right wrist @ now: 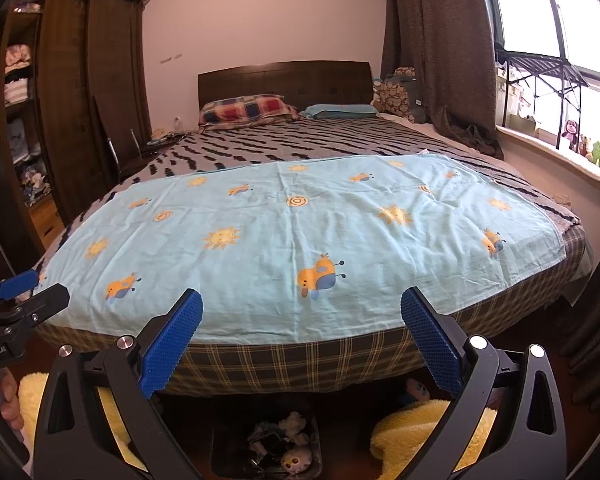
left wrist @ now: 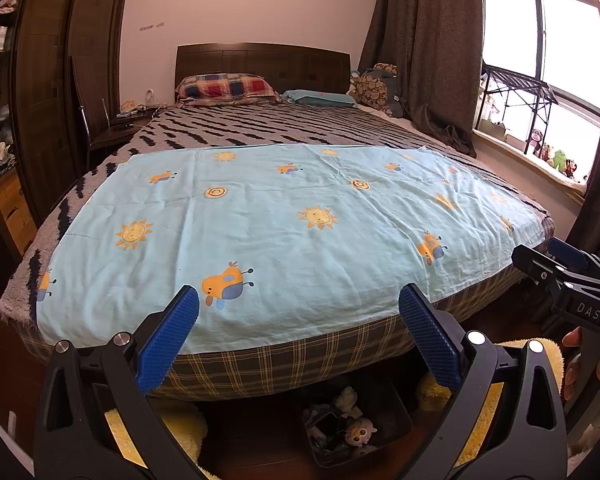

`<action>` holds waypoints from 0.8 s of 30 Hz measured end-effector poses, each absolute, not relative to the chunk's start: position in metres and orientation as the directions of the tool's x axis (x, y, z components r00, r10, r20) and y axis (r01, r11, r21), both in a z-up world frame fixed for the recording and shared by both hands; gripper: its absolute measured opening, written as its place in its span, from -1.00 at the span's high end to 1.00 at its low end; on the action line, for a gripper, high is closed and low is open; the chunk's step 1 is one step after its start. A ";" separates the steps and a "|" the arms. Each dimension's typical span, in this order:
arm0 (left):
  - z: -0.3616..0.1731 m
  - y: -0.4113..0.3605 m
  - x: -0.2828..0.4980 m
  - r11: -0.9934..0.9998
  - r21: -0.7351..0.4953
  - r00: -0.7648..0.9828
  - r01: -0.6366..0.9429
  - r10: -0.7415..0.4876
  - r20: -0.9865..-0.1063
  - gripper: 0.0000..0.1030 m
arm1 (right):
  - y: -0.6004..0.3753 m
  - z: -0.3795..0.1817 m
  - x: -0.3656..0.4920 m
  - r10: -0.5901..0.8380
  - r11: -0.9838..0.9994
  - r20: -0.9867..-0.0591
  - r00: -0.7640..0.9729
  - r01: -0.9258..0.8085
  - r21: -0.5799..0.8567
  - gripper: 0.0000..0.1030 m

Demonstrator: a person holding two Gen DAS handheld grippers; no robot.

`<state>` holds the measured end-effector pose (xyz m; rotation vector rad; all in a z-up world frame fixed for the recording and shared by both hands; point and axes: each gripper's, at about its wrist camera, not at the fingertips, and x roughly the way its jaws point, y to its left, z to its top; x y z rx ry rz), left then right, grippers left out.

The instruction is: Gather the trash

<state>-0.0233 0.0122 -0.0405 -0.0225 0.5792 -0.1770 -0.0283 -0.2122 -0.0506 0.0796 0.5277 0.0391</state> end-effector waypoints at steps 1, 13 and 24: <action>-0.040 0.013 -0.023 0.984 -0.072 0.823 0.161 -0.174 -0.541 -0.84 | -0.212 -0.051 -0.028 0.058 0.996 -0.501 0.863 -0.017 0.086 -0.94; -0.042 0.012 -0.023 0.987 -0.062 0.824 0.148 -0.158 -0.544 -0.84 | -0.213 -0.053 -0.027 0.057 0.996 -0.508 0.860 -0.012 0.092 -0.94; -0.043 0.013 -0.022 0.989 -0.072 0.820 0.126 -0.145 -0.554 -0.84 | -0.213 -0.055 -0.028 0.060 0.995 -0.514 0.856 -0.012 0.095 -0.94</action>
